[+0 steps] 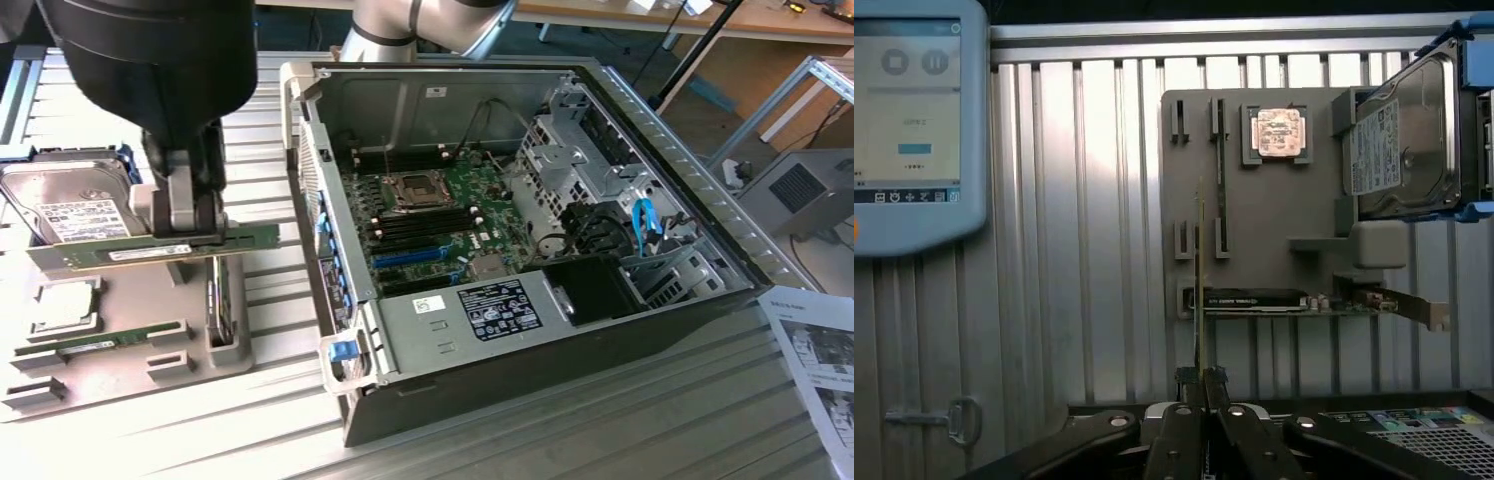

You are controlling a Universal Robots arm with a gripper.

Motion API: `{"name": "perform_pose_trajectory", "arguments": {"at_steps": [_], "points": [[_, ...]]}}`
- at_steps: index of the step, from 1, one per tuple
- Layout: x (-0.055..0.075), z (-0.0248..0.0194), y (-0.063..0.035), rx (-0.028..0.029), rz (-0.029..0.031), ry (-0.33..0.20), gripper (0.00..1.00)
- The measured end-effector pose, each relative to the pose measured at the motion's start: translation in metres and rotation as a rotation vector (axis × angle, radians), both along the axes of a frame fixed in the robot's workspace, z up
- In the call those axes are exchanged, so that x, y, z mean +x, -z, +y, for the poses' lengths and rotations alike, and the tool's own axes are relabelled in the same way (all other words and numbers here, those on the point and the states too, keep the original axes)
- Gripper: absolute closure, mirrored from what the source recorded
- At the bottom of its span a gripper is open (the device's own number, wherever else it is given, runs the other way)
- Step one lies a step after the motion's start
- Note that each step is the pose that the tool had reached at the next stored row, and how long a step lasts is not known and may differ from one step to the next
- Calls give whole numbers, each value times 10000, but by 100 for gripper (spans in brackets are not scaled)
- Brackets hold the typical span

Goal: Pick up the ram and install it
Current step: 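Pick up the ram and move it above insertion slot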

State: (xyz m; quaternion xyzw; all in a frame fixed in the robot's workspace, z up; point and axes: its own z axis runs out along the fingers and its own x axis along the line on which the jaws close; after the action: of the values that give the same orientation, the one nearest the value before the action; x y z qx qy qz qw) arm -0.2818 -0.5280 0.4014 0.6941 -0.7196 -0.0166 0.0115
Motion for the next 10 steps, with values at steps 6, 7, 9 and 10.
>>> {"name": "perform_pose_trajectory", "arguments": {"at_steps": [6, 7, 9, 10], "points": [[161, 0, 0, 0, 3, 0, 88], [186, 0, 1, 1, 3, 0, 88], [237, 0, 0, 0, 4, 0, 88], [263, 0, 1, 1, 4, 0, 88]]}}
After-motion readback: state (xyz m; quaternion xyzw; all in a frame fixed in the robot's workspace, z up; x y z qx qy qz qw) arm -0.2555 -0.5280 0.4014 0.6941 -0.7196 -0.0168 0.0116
